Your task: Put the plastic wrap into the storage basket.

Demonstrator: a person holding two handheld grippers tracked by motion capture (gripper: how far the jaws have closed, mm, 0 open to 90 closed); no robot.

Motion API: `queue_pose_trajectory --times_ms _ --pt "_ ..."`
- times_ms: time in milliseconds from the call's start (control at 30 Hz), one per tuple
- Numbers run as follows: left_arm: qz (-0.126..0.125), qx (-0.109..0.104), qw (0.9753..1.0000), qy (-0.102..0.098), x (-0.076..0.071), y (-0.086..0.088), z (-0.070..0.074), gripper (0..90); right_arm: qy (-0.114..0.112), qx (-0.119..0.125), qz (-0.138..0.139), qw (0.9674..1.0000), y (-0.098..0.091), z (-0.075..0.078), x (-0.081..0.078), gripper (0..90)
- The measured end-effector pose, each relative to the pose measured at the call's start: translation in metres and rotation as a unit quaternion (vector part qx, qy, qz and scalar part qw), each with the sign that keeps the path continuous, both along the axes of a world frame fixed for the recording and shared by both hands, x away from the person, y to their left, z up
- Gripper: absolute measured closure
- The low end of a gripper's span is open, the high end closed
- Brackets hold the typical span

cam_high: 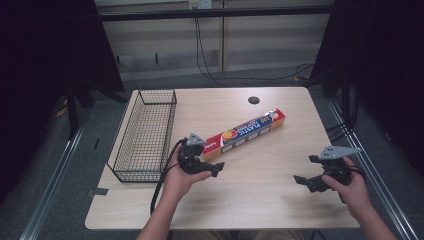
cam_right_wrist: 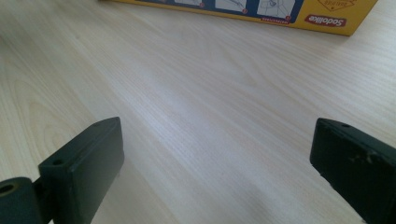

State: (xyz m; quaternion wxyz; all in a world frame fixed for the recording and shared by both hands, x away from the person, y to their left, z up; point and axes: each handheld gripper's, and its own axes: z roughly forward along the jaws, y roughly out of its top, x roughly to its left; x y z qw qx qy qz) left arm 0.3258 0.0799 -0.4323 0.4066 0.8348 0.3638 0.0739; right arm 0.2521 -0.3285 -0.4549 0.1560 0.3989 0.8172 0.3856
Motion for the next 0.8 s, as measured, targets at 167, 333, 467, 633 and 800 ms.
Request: queue_pose_trajectory --times_ms 167,333,467,633,800 --pt "-0.002 0.01 0.9999 0.001 0.009 -0.006 0.006 0.6 0.002 0.005 0.002 1.0 0.001 0.001 0.0 3.0" --pt "-0.003 0.018 0.9998 0.0 0.018 -0.014 0.012 1.5 0.003 0.011 0.002 0.9999 0.0 0.001 -0.002 2.9" --pt "-0.002 0.014 0.9999 0.003 0.027 -0.018 0.016 1.5 0.0 0.008 -0.001 1.0 -0.002 0.001 -0.003 2.9" --pt "0.0 0.013 0.9999 0.005 0.037 -0.026 0.017 1.5 0.001 0.009 -0.003 1.0 -0.003 0.001 -0.005 2.9" --pt "-0.003 0.009 0.9999 0.007 0.046 -0.035 0.018 1.9 0.002 0.006 -0.001 1.0 -0.002 0.0 -0.006 2.9"
